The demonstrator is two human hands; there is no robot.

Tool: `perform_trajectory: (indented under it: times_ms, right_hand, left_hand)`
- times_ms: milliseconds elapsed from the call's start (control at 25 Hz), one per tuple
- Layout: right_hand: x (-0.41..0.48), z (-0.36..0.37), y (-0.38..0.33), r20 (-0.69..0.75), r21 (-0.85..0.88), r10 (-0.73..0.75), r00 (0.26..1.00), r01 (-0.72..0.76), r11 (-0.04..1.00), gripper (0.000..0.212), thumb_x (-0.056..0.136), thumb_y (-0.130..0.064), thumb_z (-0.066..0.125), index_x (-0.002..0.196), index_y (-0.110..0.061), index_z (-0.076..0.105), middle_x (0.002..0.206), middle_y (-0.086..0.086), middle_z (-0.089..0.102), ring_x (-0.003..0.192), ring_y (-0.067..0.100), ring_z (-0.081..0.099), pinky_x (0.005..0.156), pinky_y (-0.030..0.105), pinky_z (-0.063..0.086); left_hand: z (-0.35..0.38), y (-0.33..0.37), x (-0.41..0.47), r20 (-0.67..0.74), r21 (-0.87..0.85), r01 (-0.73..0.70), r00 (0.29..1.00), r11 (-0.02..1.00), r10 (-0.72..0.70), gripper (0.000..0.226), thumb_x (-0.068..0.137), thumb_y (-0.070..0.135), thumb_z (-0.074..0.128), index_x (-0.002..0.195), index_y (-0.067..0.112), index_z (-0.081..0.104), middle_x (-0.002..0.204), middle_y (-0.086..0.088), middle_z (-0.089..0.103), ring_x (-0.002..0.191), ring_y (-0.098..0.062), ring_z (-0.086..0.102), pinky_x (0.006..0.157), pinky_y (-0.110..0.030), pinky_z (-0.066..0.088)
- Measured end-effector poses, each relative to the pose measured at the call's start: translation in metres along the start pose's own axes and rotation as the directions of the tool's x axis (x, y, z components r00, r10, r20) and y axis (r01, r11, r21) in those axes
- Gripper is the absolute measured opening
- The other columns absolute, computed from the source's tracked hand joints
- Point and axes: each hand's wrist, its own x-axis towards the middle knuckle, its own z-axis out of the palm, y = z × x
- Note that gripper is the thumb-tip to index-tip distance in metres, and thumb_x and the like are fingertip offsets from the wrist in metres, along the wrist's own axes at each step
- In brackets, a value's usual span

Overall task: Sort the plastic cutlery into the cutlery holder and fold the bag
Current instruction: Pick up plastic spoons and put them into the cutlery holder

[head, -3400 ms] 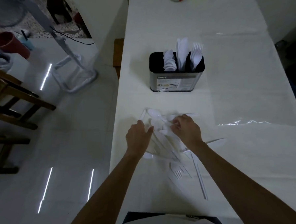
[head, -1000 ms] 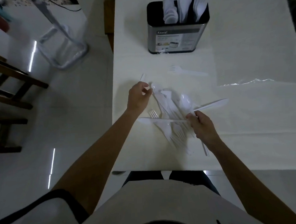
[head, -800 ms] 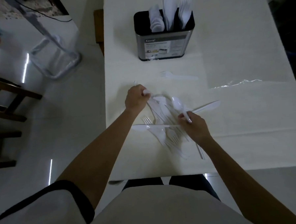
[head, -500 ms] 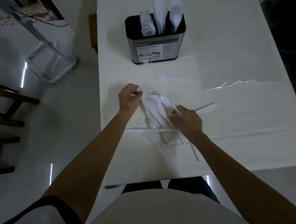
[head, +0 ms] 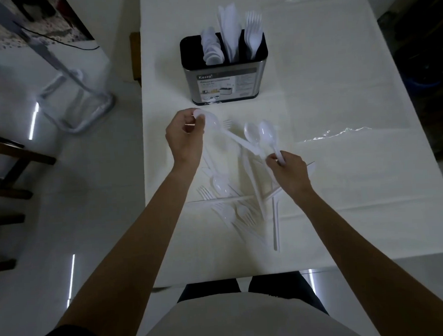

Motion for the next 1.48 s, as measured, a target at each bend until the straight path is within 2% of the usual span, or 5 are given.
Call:
perform_trajectory:
  times_ms: [280, 800, 1120, 1320, 1480]
  right_hand:
    - [-0.031, -0.015, -0.02, 0.217, 0.162, -0.121, 0.969, 0.086, 0.983, 0.028, 0.093, -0.024, 0.053, 0.065, -0.019, 0.051, 0.057, -0.008, 0.042, 0.051, 0.004, 0.038, 0.055, 0.018, 0.032]
    - [-0.063, 0.01, -0.008, 0.502, 0.536, 0.159, 0.85, -0.45, 0.714, 0.024, 0.099, -0.02, 0.038, 0.092, -0.006, 0.057, 0.061, 0.001, 0.057, 0.045, 0.01, 0.053, 0.047, 0.02, 0.044]
    - [-0.071, 0.005, 0.0, 0.549, 0.496, 0.025, 0.836, -0.35, 0.794, 0.043, 0.099, -0.047, 0.032, 0.081, -0.018, 0.058, 0.055, -0.007, 0.048, 0.047, 0.007, 0.04, 0.045, 0.019, 0.031]
    - [-0.066, -0.002, 0.011, 0.427, 0.45, 0.039, 0.903, -0.25, 0.857, 0.038, 0.099, -0.041, 0.036, 0.072, -0.016, 0.045, 0.052, -0.006, 0.037, 0.044, 0.006, 0.028, 0.043, 0.019, 0.022]
    - [-0.072, -0.009, 0.029, 0.392, 0.477, 0.095, 0.915, -0.291, 0.829, 0.038, 0.099, -0.038, 0.037, 0.07, -0.014, 0.043, 0.056, -0.001, 0.039, 0.045, 0.008, 0.032, 0.045, 0.021, 0.026]
  left_hand:
    - [0.012, 0.008, -0.031, 0.375, 0.016, 0.186, 0.91, 0.982, -0.178, 0.015, 0.086, 0.004, 0.063, 0.1, 0.007, 0.069, 0.074, -0.005, 0.063, 0.054, -0.005, 0.057, 0.058, -0.021, 0.055]
    - [0.003, -0.002, -0.059, 0.411, 0.114, 0.105, 0.9, 0.988, -0.143, 0.008, 0.084, 0.007, 0.067, 0.082, 0.014, 0.07, 0.071, 0.0, 0.065, 0.061, -0.006, 0.059, 0.055, -0.02, 0.052]
    - [0.011, -0.006, -0.052, 0.478, 0.127, 0.086, 0.868, 0.988, -0.137, 0.007, 0.08, 0.008, 0.072, 0.087, 0.005, 0.069, 0.076, -0.005, 0.066, 0.056, -0.009, 0.06, 0.052, -0.023, 0.054]
    - [-0.002, -0.011, -0.018, 0.6, 0.286, -0.246, 0.8, 0.926, 0.028, 0.009, 0.085, 0.008, 0.066, 0.09, 0.011, 0.073, 0.083, 0.0, 0.068, 0.062, 0.005, 0.057, 0.06, -0.011, 0.045]
    - [-0.04, -0.036, -0.01, 0.816, 0.443, -0.639, 0.578, 0.629, 0.013, 0.039, 0.079, -0.002, 0.058, 0.107, 0.023, 0.069, 0.106, -0.001, 0.059, 0.095, -0.01, 0.057, 0.074, -0.028, 0.049]
